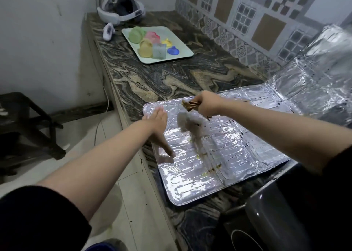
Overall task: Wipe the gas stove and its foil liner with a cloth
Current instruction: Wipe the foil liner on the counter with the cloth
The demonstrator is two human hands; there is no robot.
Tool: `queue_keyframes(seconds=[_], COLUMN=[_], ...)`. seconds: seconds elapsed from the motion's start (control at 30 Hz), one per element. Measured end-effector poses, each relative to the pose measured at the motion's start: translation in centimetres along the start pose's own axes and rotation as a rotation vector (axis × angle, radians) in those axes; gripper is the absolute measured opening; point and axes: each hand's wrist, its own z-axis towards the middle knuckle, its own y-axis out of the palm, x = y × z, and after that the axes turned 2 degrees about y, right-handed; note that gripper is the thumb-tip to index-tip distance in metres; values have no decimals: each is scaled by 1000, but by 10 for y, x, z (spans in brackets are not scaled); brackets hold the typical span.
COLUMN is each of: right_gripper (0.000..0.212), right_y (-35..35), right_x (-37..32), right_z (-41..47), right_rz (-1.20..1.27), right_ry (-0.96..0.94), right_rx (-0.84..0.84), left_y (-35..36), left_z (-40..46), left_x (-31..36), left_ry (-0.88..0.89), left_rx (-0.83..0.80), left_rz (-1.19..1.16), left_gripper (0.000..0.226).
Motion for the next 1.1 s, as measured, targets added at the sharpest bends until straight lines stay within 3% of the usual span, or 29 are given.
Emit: queue_keyframes(seconds=[0.1, 0.3, 0.43, 0.57, 0.73, 1.1], right_gripper=[48, 69, 71, 52, 51, 40], right_y=[26, 61, 52, 54, 46, 51], right_x=[-1, 4, 20, 32, 29, 21], right_z=[27, 37, 9, -35, -81, -112], right_rz=[-173, -587, -639, -624, -605, -545], right_ry=[-43, -231, -295, -340, -372, -238], right_rx=[67, -72, -228, -405, -607, -928], left_y=[20, 38, 35, 29, 25, 21], left_z=[6, 8, 9, 7, 8, -1], left_x=[10, 11, 13, 17, 18, 24], left_ry=[15, -26, -43, -73, -94, -141], left_rx=[-83, -68, -81, -109, -128, -125], left_rz=[-65, -29, -47, -30, -3, 12], left_gripper=[161, 168, 170, 170, 171, 167])
